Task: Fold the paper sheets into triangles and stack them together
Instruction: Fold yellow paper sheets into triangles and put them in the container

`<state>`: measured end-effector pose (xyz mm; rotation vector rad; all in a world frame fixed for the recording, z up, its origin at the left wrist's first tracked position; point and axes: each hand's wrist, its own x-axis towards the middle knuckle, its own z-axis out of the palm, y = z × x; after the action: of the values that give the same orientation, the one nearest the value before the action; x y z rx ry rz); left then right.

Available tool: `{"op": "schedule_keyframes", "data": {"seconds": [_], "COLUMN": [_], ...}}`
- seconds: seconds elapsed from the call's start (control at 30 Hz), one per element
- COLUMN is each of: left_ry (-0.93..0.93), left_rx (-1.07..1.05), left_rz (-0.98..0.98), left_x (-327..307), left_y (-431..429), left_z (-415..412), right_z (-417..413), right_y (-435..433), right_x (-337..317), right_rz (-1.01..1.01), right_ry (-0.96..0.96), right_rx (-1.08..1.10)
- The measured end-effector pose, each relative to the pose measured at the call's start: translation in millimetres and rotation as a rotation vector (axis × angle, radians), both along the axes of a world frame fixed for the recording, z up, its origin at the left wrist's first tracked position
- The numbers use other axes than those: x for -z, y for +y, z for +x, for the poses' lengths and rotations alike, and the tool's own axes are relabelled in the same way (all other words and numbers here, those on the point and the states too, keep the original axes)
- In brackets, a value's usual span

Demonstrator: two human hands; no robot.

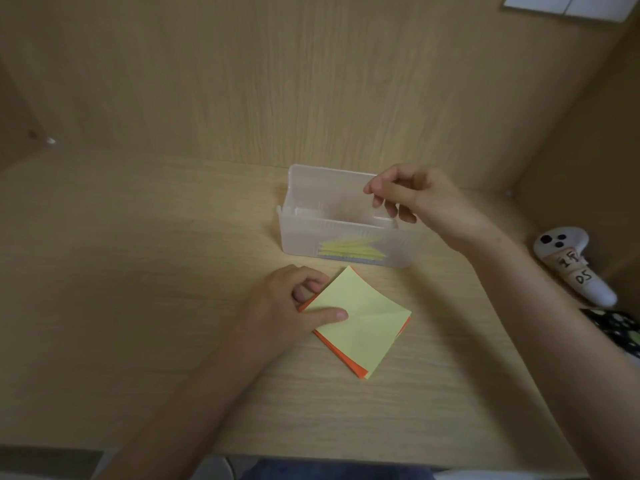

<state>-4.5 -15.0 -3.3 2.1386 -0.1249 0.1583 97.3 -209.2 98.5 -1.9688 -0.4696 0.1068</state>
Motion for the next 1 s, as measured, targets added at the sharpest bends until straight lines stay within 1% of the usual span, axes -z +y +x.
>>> {"op": "schedule_keyframes", "data": {"seconds": [0.07,0.1,0.17,0.27,0.37,0.47,0.57,0.63,0.73,0.77,0.83,0.9,1.0], "left_ry": [-0.012,-0.016,-0.002,0.017,-0.006,-0.051,-0.069,-0.071,-0.057,-0.042,0.005,0.042,0.09], "left_rx": [0.021,0.017,0.007,0.001,-0.014,-0.036,-0.06,-0.07,-0.051,-0.031,0.011,0.022,-0.003], "left_rz": [0.066,0.054,-0.01,-0.074,-0.108,-0.111,-0.172,-0.227,-0.306,-0.316,-0.347,-0.398,-0.488], "left_x": [2.2,3.0,2.7,-0.5,-2.7,-4.0,-9.3,-13.3,-19.7,-22.0,-26.5,-30.1,-32.0], "left_y": [-1.5,-1.7,-1.1,0.0,0.5,0.7,-0.6,-1.4,-1.7,-1.8,-2.7,-3.3,-2.3], "left_z": [1.0,1.7,2.1,0.0,-2.0,-3.0,-5.5,-6.3,-6.6,-6.4,-6.4,-6.2,-6.1], "right_z": [-23.7,-33.8,-48.6,-59.8,-64.5,-67.6,-69.7,-69.4,-73.2,-74.2,-74.8,-75.6,-79.3], "right_y": [-3.1,-5.2,-10.2,-15.3,-15.9,-14.6,-10.9,-9.3,-7.3,-6.9,-5.2,-3.5,-6.7], "right_x": [3.7,6.8,15.9,37.4,61.6,76.3,79.7,78.5,67.7,65.2,62.7,61.5,58.1], "right_rz": [0.027,0.016,-0.048,-0.218,-0.277,-0.324,-0.27,-0.177,0.074,0.123,0.166,0.174,0.06], "right_ry": [-0.025,-0.044,-0.081,-0.14,-0.142,-0.121,-0.137,-0.113,0.067,0.105,0.118,0.071,-0.154], "right_rx": [0.01,0.011,0.031,0.088,0.163,0.186,0.192,0.2,0.152,0.144,0.142,0.139,0.083]}}
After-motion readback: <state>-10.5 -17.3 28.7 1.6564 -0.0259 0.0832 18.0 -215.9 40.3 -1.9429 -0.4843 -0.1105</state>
